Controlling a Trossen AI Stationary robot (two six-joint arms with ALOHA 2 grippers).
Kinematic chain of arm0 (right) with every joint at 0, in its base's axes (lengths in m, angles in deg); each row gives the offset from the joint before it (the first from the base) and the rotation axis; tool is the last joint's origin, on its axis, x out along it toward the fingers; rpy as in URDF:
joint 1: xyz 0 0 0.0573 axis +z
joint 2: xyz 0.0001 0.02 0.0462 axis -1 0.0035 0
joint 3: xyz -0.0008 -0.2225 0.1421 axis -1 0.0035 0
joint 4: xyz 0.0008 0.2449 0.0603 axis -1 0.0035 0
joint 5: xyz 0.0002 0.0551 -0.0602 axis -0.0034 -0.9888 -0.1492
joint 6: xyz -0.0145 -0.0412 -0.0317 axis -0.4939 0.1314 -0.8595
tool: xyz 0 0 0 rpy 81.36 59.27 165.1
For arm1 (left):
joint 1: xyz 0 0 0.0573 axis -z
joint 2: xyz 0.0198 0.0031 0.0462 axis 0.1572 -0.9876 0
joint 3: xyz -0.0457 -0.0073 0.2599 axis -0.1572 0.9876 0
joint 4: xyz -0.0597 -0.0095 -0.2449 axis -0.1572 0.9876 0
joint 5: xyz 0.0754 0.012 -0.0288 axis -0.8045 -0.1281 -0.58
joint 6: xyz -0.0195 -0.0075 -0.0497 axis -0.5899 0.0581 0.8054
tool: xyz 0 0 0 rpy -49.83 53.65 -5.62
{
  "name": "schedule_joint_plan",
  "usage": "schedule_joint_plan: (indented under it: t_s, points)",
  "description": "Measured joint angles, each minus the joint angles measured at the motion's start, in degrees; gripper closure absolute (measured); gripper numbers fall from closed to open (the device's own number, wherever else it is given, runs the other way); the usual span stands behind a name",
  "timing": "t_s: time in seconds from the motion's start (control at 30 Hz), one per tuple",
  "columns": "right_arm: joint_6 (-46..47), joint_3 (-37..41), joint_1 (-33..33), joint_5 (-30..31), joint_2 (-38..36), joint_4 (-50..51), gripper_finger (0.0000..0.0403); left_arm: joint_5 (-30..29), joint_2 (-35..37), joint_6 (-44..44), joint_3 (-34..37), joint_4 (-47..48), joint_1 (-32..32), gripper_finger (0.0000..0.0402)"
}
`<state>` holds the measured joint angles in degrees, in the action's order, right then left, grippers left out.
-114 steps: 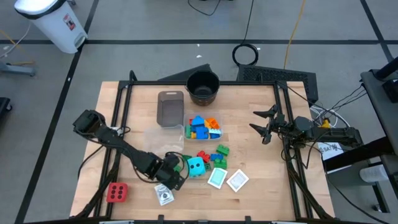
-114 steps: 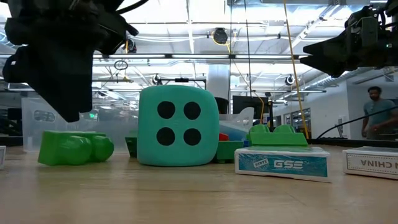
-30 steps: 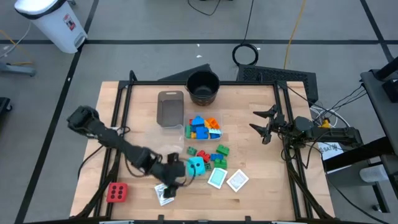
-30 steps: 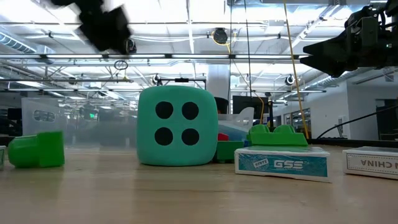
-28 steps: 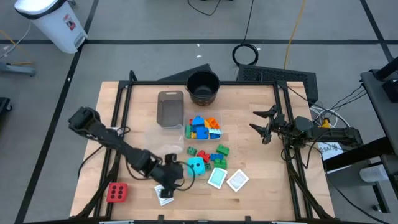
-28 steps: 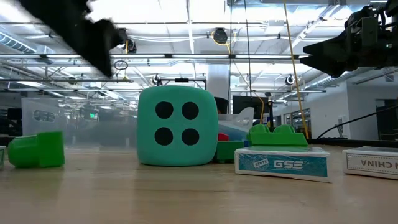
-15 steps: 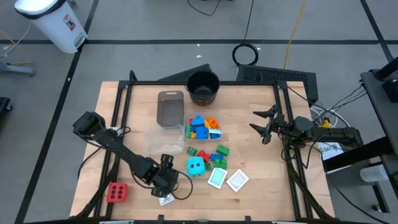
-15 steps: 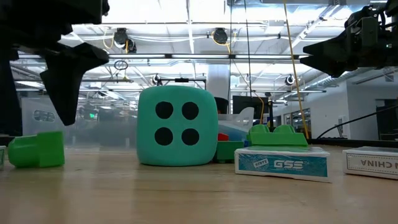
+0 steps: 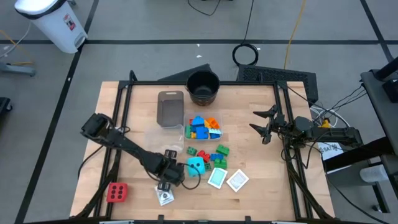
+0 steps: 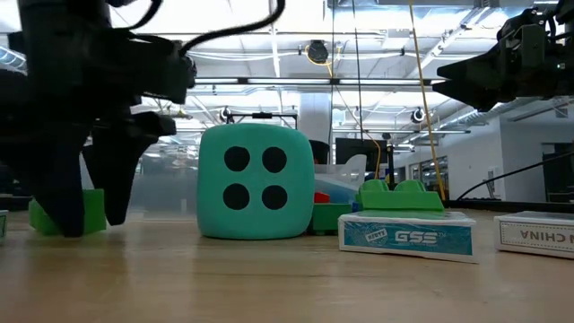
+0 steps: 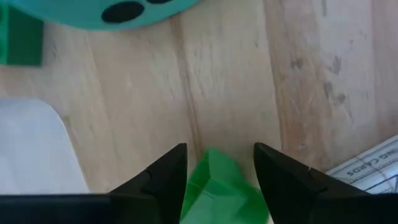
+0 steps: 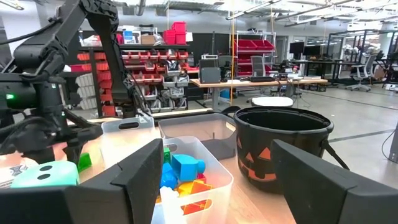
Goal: Pick & Place Toys
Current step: Put the green game piece into the right transparent bin
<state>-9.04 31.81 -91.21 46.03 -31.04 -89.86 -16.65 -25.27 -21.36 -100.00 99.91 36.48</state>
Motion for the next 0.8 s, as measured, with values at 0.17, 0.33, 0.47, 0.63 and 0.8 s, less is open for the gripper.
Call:
schedule_joint_plan:
  t_s: [0.17,0.33,0.47,0.63,0.8]
  points:
    - [0.0,0.0,0.0,0.0,0.0,0.0,0.0135,0.5,2.8,1.4,0.2,-0.5,-1.5,0.0226]
    - [0.0,0.0,0.0,0.0,0.0,0.0,0.0135,2.4,5.6,-0.9,0.2,-0.2,-1.7,0.0227]
    - [0.0,0.0,0.0,0.0,0.0,0.0,0.0135,3.5,7.6,-0.8,0.2,3.3,-1.5,0.0227]
    - [0.0,0.0,0.0,0.0,0.0,0.0,0.0136,3.6,7.8,1.4,0.2,10.9,-0.1,0.0227]
    - [0.0,0.0,0.0,0.0,0.0,0.0,0.0136,3.6,7.3,1.5,0.2,10.6,0.8,0.0227]
